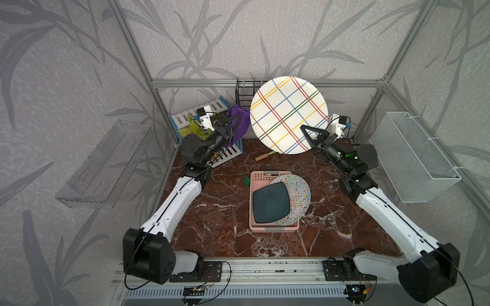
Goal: Wipe the wet plate dry
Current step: Wipe the plate with towel.
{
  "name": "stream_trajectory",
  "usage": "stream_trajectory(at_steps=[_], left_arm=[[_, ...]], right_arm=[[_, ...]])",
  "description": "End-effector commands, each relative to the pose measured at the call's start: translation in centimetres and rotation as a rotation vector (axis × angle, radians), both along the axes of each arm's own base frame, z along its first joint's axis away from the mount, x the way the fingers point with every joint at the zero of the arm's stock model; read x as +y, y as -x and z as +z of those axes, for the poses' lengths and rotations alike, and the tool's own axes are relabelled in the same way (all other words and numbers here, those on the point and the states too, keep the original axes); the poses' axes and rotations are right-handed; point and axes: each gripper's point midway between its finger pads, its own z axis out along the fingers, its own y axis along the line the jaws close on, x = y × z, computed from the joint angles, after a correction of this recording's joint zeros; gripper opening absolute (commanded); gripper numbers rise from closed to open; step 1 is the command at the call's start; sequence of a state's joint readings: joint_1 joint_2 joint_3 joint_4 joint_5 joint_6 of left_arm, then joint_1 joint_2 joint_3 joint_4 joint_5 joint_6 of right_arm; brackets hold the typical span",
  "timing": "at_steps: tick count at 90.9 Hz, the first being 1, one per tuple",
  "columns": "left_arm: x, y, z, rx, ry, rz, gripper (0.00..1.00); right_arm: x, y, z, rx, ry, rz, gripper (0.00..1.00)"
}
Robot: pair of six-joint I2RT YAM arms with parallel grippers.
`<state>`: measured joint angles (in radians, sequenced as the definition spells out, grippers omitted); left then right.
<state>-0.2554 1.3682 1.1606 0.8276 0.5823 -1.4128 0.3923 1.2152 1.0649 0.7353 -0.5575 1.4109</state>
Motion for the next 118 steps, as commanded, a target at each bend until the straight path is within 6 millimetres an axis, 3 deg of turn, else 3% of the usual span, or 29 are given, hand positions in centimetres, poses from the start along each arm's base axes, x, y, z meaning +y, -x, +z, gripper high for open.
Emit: stream_trajectory(at_steps=[1,14,29,37,43,52,61,70,78,83,91,94,99,104,110,118], left_arm=[[-0.1,5.1,6.0,-0.136,0.275,-0.249,0.0],[-1.4,7.9,8.2,-0.185,0.449,-0.409,0.0],[-6.0,11.5,8.6,-0.181,0.485,-0.538,0.0],[-4.7,11.4,9.3,-0.21,0.486,-0.476,0.0],[-2.2,10.8,10.9,-0.257,0.469,-0.402,0.0],[-0.5,9.6,12.5,-0.275,0.461,-0.361,0.0],[-1.9,9.4,12.7,-0.269,0.475,-0.421,0.0],[-4.8,10.2,11.9,-0.255,0.468,-0.494,0.0],[-6.5,11.1,10.8,-0.24,0.446,-0.521,0.0],[-6.1,11.7,10.3,-0.265,0.429,-0.494,0.0],[-4.9,11.0,8.4,-0.253,0.298,-0.338,0.0],[-4.7,9.7,7.0,-0.202,0.206,-0.242,0.0],[-4.2,8.3,4.8,-0.157,0.006,-0.068,0.0],[-3.4,7.3,3.0,-0.134,-0.198,0.1,0.0],[-2.3,5.8,0.0,-0.064,-0.384,0.23,0.0],[-1.2,5.2,-2.2,-0.035,-0.475,0.293,0.0]], right_arm=[[1.0,2.4,3.5,-0.13,-0.091,0.09,0.0],[3.1,1.0,3.2,-0.089,-0.138,0.128,0.0],[2.7,-2.1,5.9,-0.078,-0.219,0.083,0.0],[1.4,-3.4,6.6,-0.075,-0.196,0.032,0.0],[1.2,-2.8,5.9,-0.084,-0.159,0.032,0.0],[3.5,0.1,3.9,-0.094,-0.092,0.122,0.0],[6.5,2.2,2.0,-0.069,-0.05,0.186,0.0],[6.7,1.3,2.9,-0.081,-0.049,0.145,0.0],[4.9,-1.4,4.3,-0.07,-0.057,0.066,0.0],[3.0,-3.3,4.9,-0.053,-0.069,0.014,0.0],[-1.0,-5.0,4.7,-0.045,-0.058,-0.093,0.0],[-2.5,-5.7,3.2,-0.002,-0.019,-0.148,0.0],[-5.2,-5.3,1.3,0.04,0.067,-0.26,0.0],[-7.9,-5.0,-2.0,0.114,0.206,-0.405,0.0],[-11.4,-3.0,-4.9,0.17,0.395,-0.594,0.0],[-15.4,-0.7,-9.3,0.284,0.621,-0.779,0.0]])
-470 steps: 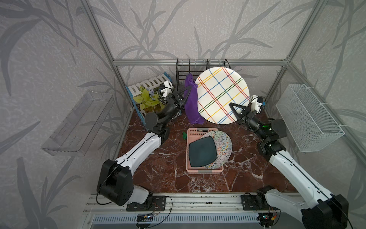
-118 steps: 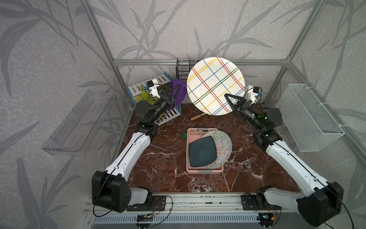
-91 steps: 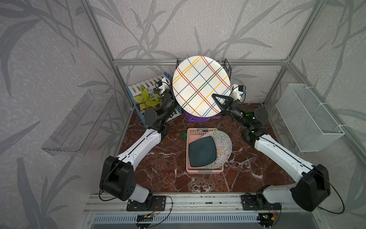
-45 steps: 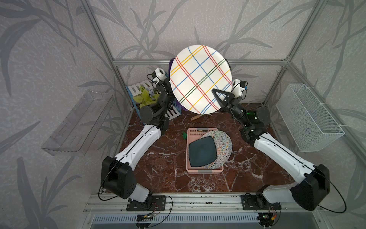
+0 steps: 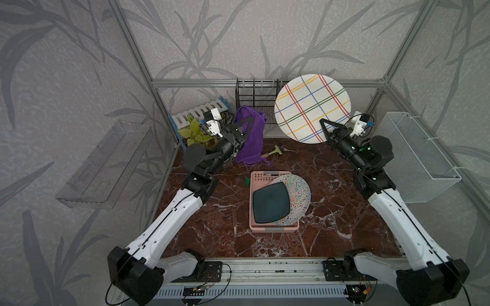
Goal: Wipe the wet plate dry
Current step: Wipe the plate with towel, then place the plate at the center of the board.
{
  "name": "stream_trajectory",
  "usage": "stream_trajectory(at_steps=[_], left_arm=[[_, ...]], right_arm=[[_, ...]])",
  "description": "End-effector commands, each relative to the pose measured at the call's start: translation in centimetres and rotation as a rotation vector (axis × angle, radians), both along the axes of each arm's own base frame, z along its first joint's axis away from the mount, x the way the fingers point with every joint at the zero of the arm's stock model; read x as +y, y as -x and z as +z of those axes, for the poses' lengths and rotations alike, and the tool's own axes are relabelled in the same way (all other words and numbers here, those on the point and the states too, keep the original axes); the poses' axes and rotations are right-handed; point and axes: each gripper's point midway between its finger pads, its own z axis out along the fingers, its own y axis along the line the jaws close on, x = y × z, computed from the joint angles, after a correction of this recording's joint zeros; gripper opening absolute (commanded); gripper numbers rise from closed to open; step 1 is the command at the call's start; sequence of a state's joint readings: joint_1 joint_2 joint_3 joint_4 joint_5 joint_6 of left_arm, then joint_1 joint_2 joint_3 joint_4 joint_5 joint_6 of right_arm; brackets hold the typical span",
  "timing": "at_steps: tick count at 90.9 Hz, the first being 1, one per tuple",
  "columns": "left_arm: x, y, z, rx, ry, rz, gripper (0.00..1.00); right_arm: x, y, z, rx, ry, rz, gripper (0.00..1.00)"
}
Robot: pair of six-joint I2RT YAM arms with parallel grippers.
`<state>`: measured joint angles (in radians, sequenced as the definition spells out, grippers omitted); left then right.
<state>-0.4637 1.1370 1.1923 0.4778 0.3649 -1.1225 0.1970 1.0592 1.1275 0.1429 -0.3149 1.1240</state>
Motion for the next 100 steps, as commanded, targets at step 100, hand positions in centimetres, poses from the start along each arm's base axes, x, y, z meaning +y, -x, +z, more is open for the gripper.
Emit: stream_trajectory(at_steps=[100], left_arm=[[0.6,-1.7,-10.3,0.113,-0.38,0.142,0.0]], right_arm=[[-5.3,-5.5,-38.5,0.875,0.235,-0.057,0.19]])
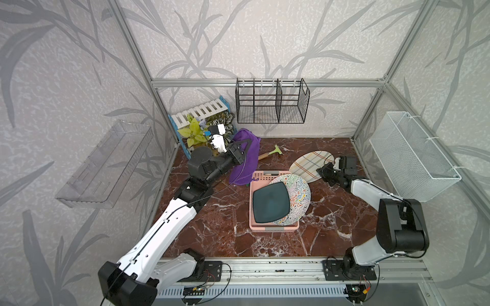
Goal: Wipe the wet plate dry
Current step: Place the plate at the center of the board.
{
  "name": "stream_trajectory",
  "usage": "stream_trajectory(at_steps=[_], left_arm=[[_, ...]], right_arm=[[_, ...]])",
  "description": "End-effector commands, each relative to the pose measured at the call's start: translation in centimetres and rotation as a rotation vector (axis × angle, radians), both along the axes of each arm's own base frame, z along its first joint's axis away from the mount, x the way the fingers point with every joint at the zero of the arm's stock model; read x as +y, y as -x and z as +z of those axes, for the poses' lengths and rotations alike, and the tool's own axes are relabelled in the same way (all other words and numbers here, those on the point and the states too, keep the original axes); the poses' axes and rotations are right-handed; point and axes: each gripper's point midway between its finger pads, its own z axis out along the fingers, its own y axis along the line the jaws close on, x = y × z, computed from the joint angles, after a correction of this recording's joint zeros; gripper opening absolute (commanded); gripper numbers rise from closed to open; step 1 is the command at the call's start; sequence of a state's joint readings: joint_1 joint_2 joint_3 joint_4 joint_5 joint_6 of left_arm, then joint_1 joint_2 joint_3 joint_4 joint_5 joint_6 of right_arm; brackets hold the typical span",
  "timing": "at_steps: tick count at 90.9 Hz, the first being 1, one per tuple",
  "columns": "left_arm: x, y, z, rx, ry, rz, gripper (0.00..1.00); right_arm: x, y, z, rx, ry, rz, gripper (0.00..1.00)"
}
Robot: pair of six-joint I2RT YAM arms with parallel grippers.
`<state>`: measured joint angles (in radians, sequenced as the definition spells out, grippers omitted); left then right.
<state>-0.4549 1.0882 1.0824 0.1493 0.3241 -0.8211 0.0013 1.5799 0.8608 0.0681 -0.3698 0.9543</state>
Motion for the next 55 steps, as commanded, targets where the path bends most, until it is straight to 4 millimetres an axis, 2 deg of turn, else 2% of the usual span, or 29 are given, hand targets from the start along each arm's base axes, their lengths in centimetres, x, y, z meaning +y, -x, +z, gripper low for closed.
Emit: stream_trajectory(at_steps=[1,7,15,25,31,37,42,49,55], left_arm=[[0.5,0.4,0.5,-0.041,-0.008,0.013,0.0],[0.6,0.3,0.2,-0.037,-0.019,0.02,0.0],[1.0,0.2,-0.3,-0.029,-0.044,0.039,0.0],[1.6,-0.1,-1.4,-0.009,-0.093,0.076,0.0],[2.3,-0.4,-2.5,0.012,-0.142,0.117,0.0],[3.4,-0.8,-4.5,0.059,-0.219,0.181,0.0],[4.7,-1.0,-6.5,0.106,-0.287,0.243,0.0],[6.3,-1.0,-9.5,0.173,-0.366,0.315,0.0],[7.5,-0.8,-12.3,0.234,-0.424,0.365,0.0]], right_arm=[[0.8,1.8,-4.3,0.102,0.004,0.018,0.2],[0.5,3.2,-6.7,0.169,0.019,0.003,0.3],[0.1,4.7,-8.7,0.231,0.047,0.004,0.39],[-0.3,5.6,-9.4,0.266,0.09,0.022,0.5],[-0.9,6.1,-9.0,0.286,0.121,0.025,0.62],[-1.9,6.5,-7.9,0.291,0.143,0.013,0.72],[-3.0,6.7,-6.0,0.262,0.159,-0.016,0.76],[-4.3,7.1,-1.8,0.186,0.192,-0.047,0.78],[-3.9,7.6,2.8,0.076,0.228,-0.001,0.73]])
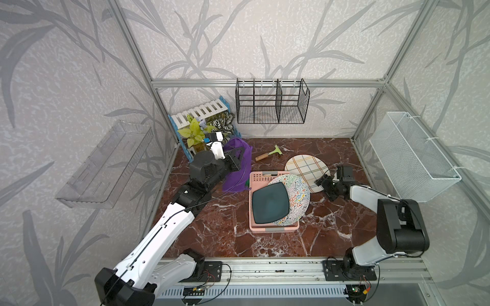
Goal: Wipe the wet plate dry
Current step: Place the plate at the center of the board, then pick up the plate from the bin.
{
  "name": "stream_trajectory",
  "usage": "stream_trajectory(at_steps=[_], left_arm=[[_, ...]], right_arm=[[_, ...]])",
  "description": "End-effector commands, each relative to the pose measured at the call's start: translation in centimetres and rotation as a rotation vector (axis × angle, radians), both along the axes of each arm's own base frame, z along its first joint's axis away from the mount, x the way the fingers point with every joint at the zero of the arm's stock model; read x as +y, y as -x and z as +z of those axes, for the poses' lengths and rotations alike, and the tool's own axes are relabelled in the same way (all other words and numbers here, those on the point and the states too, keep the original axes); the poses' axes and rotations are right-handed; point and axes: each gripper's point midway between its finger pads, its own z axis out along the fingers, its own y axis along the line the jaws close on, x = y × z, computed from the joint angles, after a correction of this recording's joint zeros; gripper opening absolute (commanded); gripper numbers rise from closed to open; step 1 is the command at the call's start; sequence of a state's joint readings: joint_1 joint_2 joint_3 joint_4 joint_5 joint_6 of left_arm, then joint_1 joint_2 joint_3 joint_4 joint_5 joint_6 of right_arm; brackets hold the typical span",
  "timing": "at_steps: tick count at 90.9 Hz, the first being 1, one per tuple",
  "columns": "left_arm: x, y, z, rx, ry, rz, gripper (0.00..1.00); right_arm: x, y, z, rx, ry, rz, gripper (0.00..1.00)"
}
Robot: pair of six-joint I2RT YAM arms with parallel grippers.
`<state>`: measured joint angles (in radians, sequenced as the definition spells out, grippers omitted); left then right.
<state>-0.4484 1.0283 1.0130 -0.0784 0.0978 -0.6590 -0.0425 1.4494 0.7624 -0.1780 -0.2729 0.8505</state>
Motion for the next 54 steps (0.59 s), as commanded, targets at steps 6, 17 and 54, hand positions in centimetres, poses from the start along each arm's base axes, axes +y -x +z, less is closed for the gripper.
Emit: stream_trajectory(at_steps=[6,17,54], left_arm=[[4.1,0.4,-8.5,0.178,-0.218,0.168,0.0],[3.2,0.8,-12.9,0.24,-0.239,0.108,0.0],[-1.9,2.7,-20.5,0.391,-0.173,-0.149,0.0]], right_arm=[[1.5,2.4,10.2,-0.186,0.044,0.141,0.51],[9.2,6.5,14.5,-0.211,-0.024,0.373,0.24],[17.6,9.2,5.6,0.076,0.178,0.692,0.42]])
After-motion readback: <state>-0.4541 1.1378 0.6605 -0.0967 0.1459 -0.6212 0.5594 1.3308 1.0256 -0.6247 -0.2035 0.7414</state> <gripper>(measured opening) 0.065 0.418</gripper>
